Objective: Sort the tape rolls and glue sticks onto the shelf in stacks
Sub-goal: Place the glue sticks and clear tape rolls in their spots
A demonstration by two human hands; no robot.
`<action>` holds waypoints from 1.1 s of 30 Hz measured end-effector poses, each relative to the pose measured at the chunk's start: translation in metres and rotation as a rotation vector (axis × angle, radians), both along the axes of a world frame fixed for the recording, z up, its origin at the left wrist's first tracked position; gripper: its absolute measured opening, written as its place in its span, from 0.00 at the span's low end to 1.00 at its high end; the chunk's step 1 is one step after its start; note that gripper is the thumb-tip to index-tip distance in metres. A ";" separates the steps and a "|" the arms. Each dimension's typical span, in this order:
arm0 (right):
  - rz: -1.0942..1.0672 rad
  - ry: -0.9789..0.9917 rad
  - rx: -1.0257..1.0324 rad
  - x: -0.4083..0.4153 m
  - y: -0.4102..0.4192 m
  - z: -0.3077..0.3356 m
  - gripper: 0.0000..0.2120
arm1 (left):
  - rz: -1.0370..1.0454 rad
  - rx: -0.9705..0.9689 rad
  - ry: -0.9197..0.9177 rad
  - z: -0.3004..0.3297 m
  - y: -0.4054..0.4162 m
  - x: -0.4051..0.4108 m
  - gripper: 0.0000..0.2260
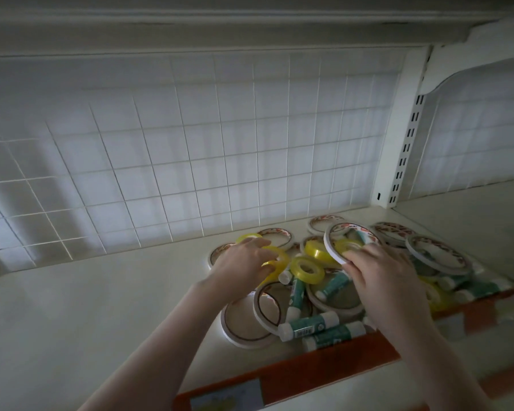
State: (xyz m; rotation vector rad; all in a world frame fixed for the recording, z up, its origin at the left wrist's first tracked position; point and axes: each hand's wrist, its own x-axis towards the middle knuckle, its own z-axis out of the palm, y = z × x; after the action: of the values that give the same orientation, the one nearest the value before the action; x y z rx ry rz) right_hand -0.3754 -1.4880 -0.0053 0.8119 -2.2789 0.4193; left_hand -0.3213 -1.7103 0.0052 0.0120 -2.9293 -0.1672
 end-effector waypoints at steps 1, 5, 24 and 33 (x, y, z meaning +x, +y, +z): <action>-0.003 0.010 -0.006 0.002 0.002 -0.001 0.07 | -0.002 0.003 -0.007 -0.002 0.001 -0.002 0.13; 0.007 0.018 -0.041 0.008 0.009 -0.005 0.09 | 0.020 0.013 -0.012 -0.005 0.003 -0.006 0.13; 0.213 0.007 -0.094 0.018 -0.022 -0.015 0.08 | 0.294 0.368 0.341 0.001 -0.014 0.060 0.10; 0.433 0.079 -0.150 0.070 -0.108 -0.009 0.03 | 0.509 0.368 0.440 -0.002 -0.067 0.164 0.20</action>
State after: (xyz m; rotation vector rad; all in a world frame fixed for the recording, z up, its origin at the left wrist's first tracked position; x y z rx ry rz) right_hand -0.3053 -1.5956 -0.0140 1.2223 -1.9642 0.7288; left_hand -0.1574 -1.7774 0.0035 0.6744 -2.3299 -0.5411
